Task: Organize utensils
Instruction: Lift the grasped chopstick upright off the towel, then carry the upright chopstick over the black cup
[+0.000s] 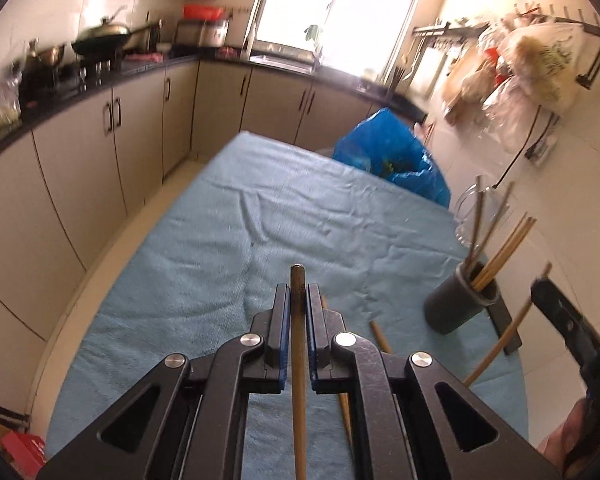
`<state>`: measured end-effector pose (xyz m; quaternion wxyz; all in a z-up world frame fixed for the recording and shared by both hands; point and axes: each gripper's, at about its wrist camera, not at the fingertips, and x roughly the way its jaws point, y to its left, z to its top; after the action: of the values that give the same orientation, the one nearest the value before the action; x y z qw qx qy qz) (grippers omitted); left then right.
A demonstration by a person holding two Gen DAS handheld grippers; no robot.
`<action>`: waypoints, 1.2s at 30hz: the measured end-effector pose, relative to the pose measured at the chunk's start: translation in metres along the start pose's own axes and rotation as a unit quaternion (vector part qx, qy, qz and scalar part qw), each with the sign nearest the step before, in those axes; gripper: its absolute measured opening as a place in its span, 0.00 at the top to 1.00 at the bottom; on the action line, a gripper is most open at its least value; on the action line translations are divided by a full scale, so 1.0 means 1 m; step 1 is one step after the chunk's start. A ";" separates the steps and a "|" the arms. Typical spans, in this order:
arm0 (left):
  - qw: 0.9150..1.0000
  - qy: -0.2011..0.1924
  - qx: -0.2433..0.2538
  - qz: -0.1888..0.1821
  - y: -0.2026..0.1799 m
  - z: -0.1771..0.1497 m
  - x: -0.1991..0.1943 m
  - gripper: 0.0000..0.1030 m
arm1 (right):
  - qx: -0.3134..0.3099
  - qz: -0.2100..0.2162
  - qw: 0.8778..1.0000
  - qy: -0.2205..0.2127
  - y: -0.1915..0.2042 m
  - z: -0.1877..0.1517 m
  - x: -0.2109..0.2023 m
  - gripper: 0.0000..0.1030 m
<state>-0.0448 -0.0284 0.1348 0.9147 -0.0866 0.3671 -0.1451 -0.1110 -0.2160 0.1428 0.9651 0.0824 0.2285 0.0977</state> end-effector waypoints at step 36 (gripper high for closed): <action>0.998 -0.045 0.033 -0.006 -0.038 0.003 -0.061 0.93 | 0.080 -0.015 0.992 -0.092 -0.052 -0.012 -0.099 0.94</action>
<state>-0.0922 -0.0436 0.1867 0.9317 -0.0650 0.3202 -0.1588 -0.1949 -0.2877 0.1637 0.9738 0.1643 0.1469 0.0565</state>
